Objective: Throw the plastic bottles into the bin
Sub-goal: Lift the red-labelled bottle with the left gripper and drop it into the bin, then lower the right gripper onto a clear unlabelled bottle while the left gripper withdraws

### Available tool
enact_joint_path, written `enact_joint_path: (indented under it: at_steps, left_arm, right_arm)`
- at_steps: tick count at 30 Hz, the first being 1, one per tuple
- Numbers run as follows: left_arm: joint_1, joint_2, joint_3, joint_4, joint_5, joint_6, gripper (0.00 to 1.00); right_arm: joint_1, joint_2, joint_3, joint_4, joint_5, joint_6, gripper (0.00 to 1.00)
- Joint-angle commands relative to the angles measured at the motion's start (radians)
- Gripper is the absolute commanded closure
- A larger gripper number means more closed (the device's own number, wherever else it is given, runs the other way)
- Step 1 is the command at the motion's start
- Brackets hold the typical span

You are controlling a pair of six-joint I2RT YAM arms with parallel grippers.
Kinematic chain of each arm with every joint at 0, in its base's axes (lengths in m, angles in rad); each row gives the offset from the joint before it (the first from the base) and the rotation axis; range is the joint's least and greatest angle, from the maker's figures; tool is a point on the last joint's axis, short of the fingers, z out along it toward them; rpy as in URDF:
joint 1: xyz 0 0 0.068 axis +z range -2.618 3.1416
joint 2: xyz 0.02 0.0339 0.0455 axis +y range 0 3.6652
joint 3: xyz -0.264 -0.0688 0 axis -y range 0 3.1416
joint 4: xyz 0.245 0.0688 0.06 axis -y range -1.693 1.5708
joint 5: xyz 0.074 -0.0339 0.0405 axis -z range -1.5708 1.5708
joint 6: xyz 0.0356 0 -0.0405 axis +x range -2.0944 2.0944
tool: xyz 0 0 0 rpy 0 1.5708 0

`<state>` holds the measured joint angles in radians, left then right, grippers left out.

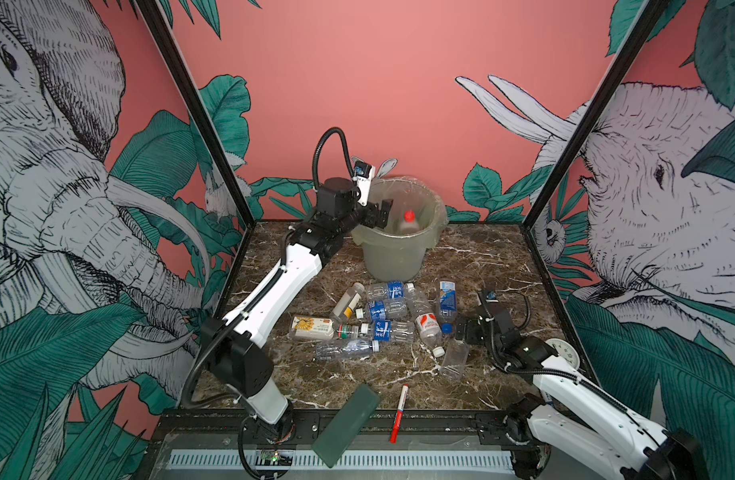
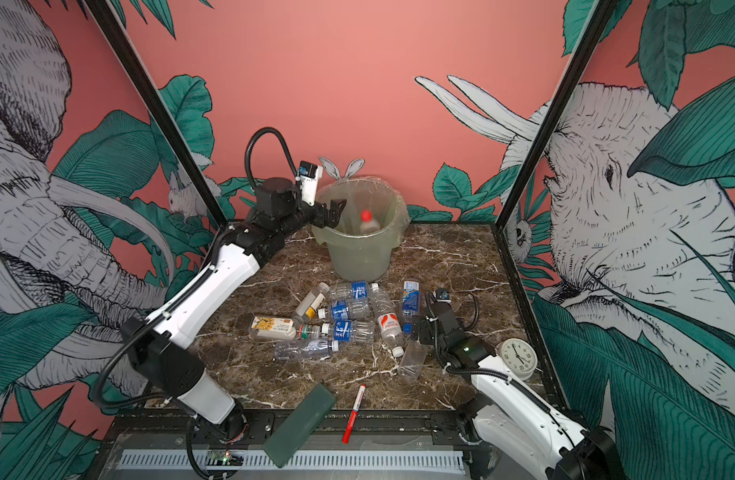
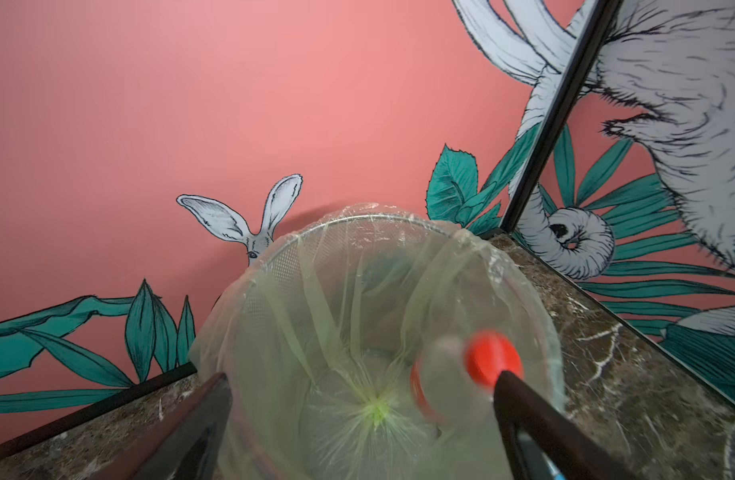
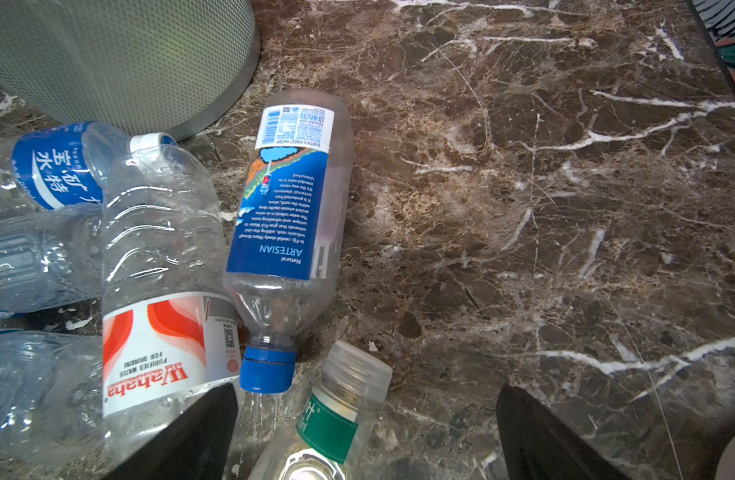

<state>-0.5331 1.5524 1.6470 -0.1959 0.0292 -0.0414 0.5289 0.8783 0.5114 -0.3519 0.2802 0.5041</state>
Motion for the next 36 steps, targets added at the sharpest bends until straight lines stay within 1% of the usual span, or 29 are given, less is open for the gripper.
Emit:
enact_joint_path:
  at_steps: [1, 6, 10, 14, 16, 20, 25, 28, 31, 33, 36]
  left_arm:
    - [-0.002, -0.145, -0.051, 0.074, -0.007, 0.012, 0.00]
    - [-0.001, -0.236, -0.164, 0.052, -0.036, 0.009, 0.00]
    - [-0.001, -0.321, -0.310, 0.069, -0.075, -0.016, 0.00]
    - [0.000, -0.412, -0.481, 0.107, -0.117, -0.052, 0.00]
    - [0.000, -0.445, -0.540, 0.109, -0.130, -0.072, 0.01]
    - [-0.001, -0.498, -0.622, 0.070, -0.168, -0.107, 0.04]
    - [0.000, -0.540, -0.713, 0.064, -0.185, -0.124, 0.05]
    - [0.002, -0.543, -0.763, 0.060, -0.199, -0.139, 0.05]
    - [0.005, -0.542, -0.817, 0.069, -0.203, -0.163, 0.05]
    - [0.011, -0.542, -0.846, 0.055, -0.215, -0.193, 0.06]
    - [0.020, -0.552, -0.900, 0.071, -0.199, -0.223, 0.06]
  right_arm:
    - [-0.004, 0.021, 0.005, 0.007, -0.012, -0.002, 0.01]
    - [-0.004, 0.060, 0.032, 0.039, -0.067, -0.009, 0.00]
    - [-0.002, 0.047, 0.047, 0.056, -0.134, -0.049, 0.01]
    - [0.014, 0.074, 0.111, 0.002, -0.149, -0.089, 0.03]
    - [0.031, 0.093, 0.140, -0.021, -0.148, -0.101, 0.04]
    - [0.057, 0.136, 0.197, -0.052, -0.168, -0.121, 0.06]
    - [0.110, 0.212, 0.264, -0.064, -0.169, -0.143, 0.09]
    - [0.145, 0.270, 0.300, -0.059, -0.166, -0.146, 0.12]
    - [0.177, 0.330, 0.338, -0.059, -0.159, -0.153, 0.13]
    - [0.185, 0.366, 0.360, -0.055, -0.160, -0.156, 0.14]
    - [0.187, 0.418, 0.380, -0.037, -0.179, -0.153, 0.14]
